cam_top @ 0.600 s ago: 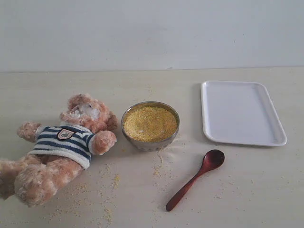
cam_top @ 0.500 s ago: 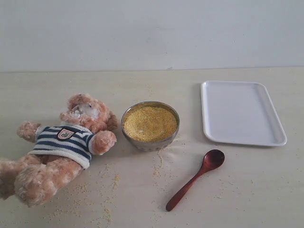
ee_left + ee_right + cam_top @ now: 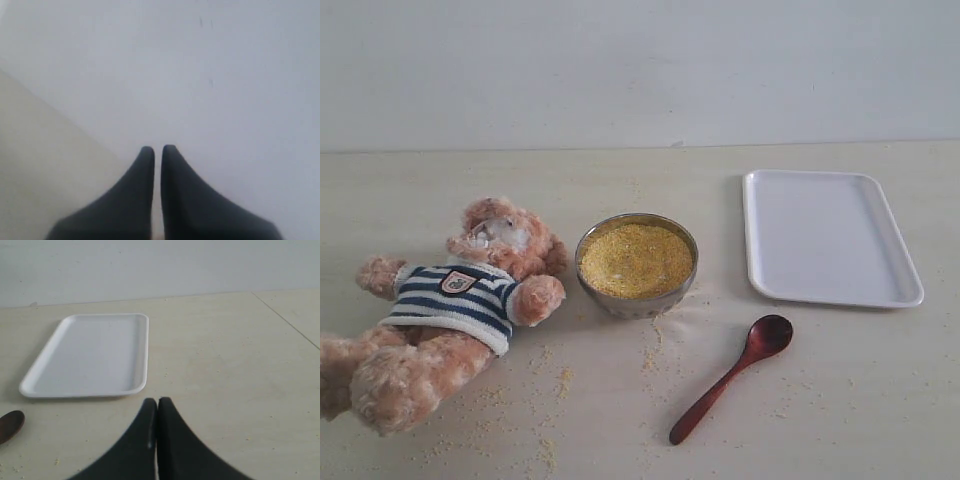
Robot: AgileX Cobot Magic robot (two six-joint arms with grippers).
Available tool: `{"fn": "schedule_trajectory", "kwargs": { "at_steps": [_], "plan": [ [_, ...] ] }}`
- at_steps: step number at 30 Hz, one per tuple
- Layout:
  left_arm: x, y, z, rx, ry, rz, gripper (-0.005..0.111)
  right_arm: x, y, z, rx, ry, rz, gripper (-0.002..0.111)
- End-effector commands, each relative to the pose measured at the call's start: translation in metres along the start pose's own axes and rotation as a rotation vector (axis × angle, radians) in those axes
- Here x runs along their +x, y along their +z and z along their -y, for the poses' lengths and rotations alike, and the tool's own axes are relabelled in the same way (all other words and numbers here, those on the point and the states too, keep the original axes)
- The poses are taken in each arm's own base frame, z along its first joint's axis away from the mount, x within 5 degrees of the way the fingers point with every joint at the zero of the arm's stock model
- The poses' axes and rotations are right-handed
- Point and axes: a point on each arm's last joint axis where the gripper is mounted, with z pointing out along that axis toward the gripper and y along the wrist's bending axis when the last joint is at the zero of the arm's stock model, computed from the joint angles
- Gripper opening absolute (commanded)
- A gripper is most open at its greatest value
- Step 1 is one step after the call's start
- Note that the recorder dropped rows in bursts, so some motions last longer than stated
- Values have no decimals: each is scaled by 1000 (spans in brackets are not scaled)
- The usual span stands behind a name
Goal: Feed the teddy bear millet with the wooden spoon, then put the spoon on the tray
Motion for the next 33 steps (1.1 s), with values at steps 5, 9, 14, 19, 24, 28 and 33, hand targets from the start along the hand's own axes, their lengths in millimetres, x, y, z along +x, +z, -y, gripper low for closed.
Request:
{"fn": "schedule_trajectory", "kwargs": {
  "at_steps": [5, 9, 14, 19, 24, 28, 33],
  "plan": [
    [-82, -27, -4, -109, -333, 770, 5, 1, 0, 0, 6, 0, 9, 0],
    [-100, 12, 39, -26, -103, 503, 5, 1, 0, 0, 6, 0, 9, 0],
    [-90, 96, 78, -23, 364, -160, 5, 1, 0, 0, 6, 0, 9, 0],
    [-45, 155, 66, -91, 547, -985, 5, 1, 0, 0, 6, 0, 9, 0],
    [12, 176, 58, 228, 479, -1361, 5, 1, 0, 0, 6, 0, 9, 0],
    [31, 198, 48, 296, 495, -1297, 5, 1, 0, 0, 6, 0, 9, 0],
    [40, 205, 38, 276, 549, -1297, 22, 1, 0, 0, 6, 0, 9, 0]
  ]
}}
